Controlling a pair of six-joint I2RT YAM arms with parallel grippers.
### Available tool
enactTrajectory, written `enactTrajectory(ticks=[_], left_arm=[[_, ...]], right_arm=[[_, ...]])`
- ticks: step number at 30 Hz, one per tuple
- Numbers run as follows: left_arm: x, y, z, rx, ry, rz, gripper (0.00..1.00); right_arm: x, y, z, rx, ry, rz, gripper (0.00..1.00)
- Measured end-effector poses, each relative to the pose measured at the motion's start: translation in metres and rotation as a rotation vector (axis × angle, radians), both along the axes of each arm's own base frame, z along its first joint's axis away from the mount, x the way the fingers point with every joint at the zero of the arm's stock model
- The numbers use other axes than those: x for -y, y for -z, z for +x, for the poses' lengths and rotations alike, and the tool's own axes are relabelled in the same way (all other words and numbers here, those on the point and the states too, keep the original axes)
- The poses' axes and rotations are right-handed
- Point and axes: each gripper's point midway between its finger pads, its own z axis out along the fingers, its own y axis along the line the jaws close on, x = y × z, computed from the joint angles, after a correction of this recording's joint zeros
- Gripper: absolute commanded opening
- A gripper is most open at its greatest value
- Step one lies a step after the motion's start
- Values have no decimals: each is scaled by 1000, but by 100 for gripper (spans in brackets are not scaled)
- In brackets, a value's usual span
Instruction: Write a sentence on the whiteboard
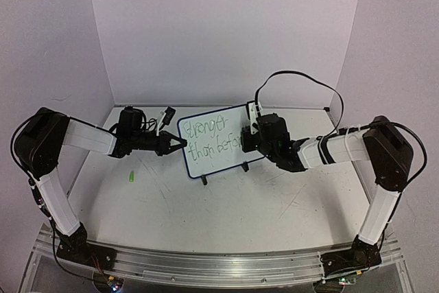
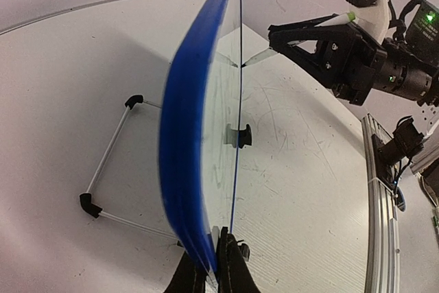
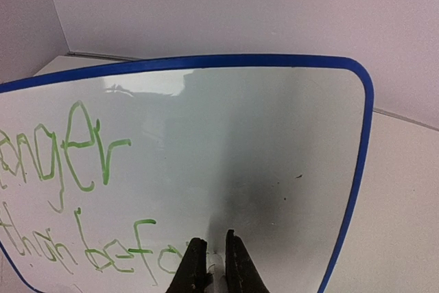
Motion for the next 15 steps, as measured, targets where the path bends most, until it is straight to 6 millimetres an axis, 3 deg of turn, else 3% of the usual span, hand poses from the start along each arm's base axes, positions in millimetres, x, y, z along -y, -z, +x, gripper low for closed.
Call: enactTrajectory(ticks=[6,15], left_arm=[[0,0,0,2,2,0,0],[0,0,0,2,1,0,0]], right_arm=[[16,-8,-3,12,19,11,0],[6,-11,-7,4,-46,42,0]])
